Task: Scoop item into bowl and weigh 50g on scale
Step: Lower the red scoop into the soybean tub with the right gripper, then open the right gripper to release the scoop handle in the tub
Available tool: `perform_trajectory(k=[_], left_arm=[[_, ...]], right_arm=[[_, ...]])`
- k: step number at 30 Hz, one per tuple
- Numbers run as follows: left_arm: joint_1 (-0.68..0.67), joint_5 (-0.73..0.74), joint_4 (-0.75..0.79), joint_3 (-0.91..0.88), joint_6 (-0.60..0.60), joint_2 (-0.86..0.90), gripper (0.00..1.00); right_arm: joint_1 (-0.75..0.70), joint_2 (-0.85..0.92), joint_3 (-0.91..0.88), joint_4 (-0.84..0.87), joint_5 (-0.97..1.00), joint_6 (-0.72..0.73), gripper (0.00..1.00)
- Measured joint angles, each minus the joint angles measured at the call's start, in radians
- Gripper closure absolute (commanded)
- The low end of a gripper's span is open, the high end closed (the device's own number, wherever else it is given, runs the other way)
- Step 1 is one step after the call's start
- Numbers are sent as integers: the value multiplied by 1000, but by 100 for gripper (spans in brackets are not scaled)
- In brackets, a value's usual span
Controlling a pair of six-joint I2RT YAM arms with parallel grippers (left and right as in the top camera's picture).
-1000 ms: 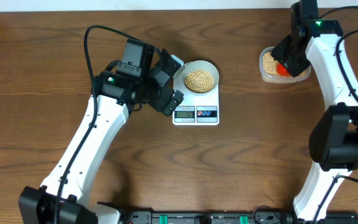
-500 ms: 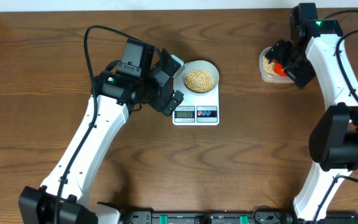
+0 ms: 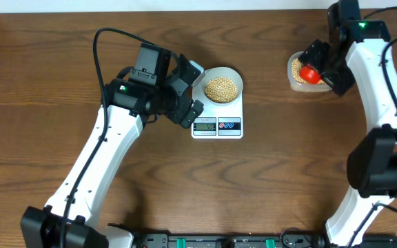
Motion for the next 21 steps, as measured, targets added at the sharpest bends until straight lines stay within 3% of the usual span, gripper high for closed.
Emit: perform_trajectory(k=[21], left_arm=[[0,0,0,0,0,0,7]], right_arm=[[0,-48,0,-16,31,-41,1]])
